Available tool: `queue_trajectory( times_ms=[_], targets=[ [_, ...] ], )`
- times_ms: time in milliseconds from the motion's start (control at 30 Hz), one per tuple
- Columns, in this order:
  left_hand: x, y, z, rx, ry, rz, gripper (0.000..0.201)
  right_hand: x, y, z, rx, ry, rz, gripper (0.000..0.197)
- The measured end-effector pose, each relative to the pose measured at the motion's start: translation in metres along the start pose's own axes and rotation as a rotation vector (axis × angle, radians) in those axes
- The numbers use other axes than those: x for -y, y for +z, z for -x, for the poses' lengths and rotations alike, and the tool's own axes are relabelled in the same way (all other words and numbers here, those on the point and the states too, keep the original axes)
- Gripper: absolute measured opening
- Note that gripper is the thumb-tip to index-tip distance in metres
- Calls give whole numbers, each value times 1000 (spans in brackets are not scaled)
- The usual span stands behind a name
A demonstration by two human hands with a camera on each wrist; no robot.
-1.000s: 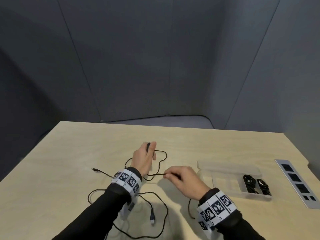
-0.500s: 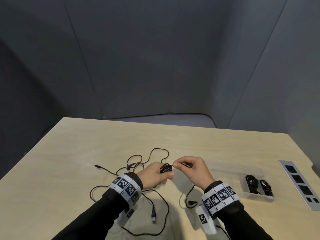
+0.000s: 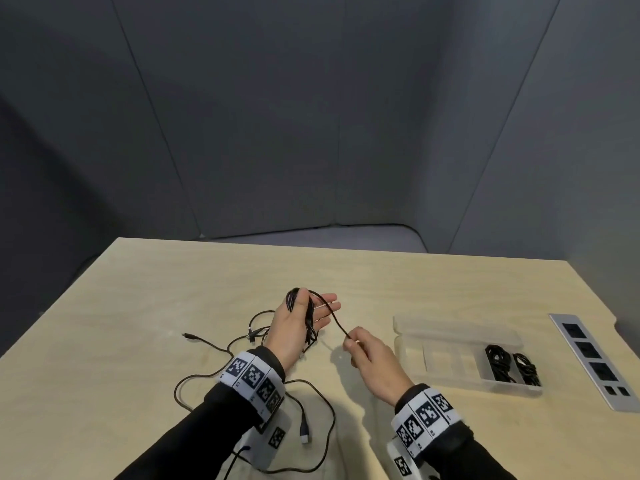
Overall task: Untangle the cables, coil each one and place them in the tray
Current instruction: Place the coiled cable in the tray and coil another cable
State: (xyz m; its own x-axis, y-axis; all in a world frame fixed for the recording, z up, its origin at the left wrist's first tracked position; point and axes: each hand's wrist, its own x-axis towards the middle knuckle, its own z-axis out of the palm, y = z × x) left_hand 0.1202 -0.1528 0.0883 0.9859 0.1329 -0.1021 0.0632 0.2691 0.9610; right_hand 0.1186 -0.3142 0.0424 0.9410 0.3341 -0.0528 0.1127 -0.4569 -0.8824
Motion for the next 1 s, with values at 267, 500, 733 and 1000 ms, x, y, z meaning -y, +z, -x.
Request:
queue_trajectory(
  times_ms=[267,500,733,1000],
  targets=[
    [1,-5,-6,-176,-48,58,27,18,-9,6,308,-112,188,18],
    [12,-20,-9,52,-84,-827,54,34,-36,-11,220,-204,182,10],
    [26,-10,8,266,-42,-764,85,44,-40,-37,48,-132,133,11],
    [26,-13,14,241,14,-956,66,45,-34,-26,316,-51,-60,10]
  ],
)
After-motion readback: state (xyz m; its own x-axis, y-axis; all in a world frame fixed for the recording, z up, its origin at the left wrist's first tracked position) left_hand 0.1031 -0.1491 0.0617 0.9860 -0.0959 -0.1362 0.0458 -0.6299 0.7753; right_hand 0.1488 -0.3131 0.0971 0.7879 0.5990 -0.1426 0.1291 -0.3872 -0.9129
